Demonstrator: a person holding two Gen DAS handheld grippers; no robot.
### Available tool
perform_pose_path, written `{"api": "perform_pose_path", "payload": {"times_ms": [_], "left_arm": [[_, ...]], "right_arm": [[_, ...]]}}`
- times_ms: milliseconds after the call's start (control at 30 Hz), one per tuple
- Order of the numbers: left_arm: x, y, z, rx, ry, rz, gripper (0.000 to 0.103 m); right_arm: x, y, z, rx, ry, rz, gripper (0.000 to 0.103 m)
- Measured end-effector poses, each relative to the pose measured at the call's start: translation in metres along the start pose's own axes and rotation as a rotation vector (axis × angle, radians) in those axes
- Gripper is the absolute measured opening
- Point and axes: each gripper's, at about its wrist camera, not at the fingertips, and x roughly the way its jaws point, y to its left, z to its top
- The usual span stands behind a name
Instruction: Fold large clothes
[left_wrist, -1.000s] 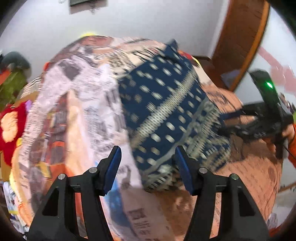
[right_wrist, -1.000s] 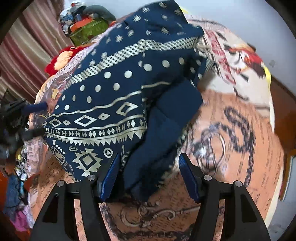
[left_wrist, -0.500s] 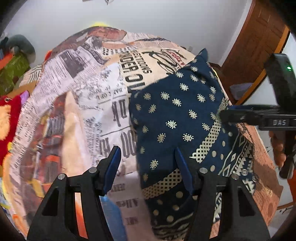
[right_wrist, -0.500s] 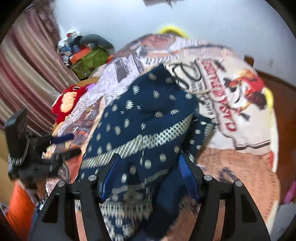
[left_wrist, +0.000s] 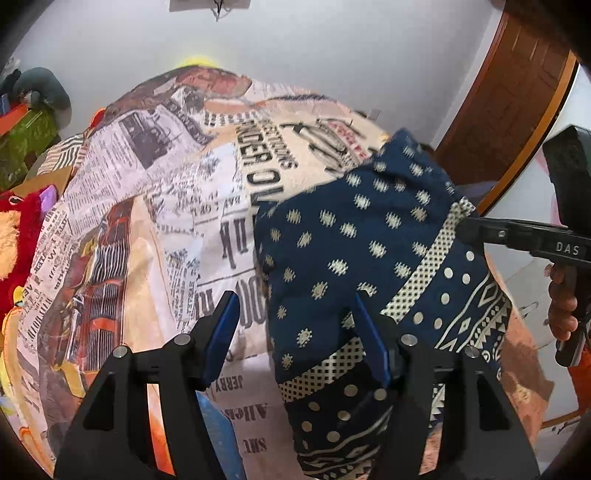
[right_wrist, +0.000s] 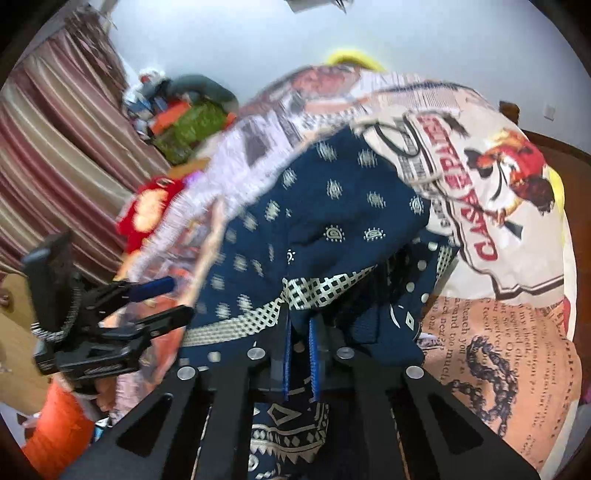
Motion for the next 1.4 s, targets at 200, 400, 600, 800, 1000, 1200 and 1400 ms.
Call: {"api": "perform_pose_path", "payload": {"times_ms": [200, 400, 600, 800, 1000, 1200, 1400], "left_arm": [[0.012, -0.023, -0.008, 0.072, 0.042, -0.009, 0.064], [0.042, -0.054, -0.033, 0.174, 0.098, 0.049, 0.088], [0.016, -0.052, -0.027, 0.197, 0.055, 0.027, 0.087], [0.005, 0.000, -0.008, 0.021, 0.034, -0.066, 0.089], [0.057, 0.057, -0.018, -0.261, 0.177, -0.349, 0.090], [0.099, 0.073, -0.026, -0.402, 0.195, -0.552, 0.103], [0.129, 0.063, -0.020, -0.434, 0.222, -0.671, 0.103]], "right_arm": [[-0.018, -0.015, -0.006, -0.024, -0.001, -0.064, 0.000], [-0.006, -0.048, -0.026, 0.034, 0.055, -0.100, 0.000], [-0.028, -0.038, -0.031, 0.018, 0.001, -0.117, 0.075], [-0.010, -0.041, -0.031, 0.137, 0.052, -0.006, 0.086], [0.036, -0.072, -0.040, 0.332, 0.179, 0.078, 0.086], [0.061, -0.080, -0.042, 0.316, 0.219, 0.110, 0.090], [0.087, -0.075, -0.036, 0.299, 0.231, 0.175, 0.099]]}}
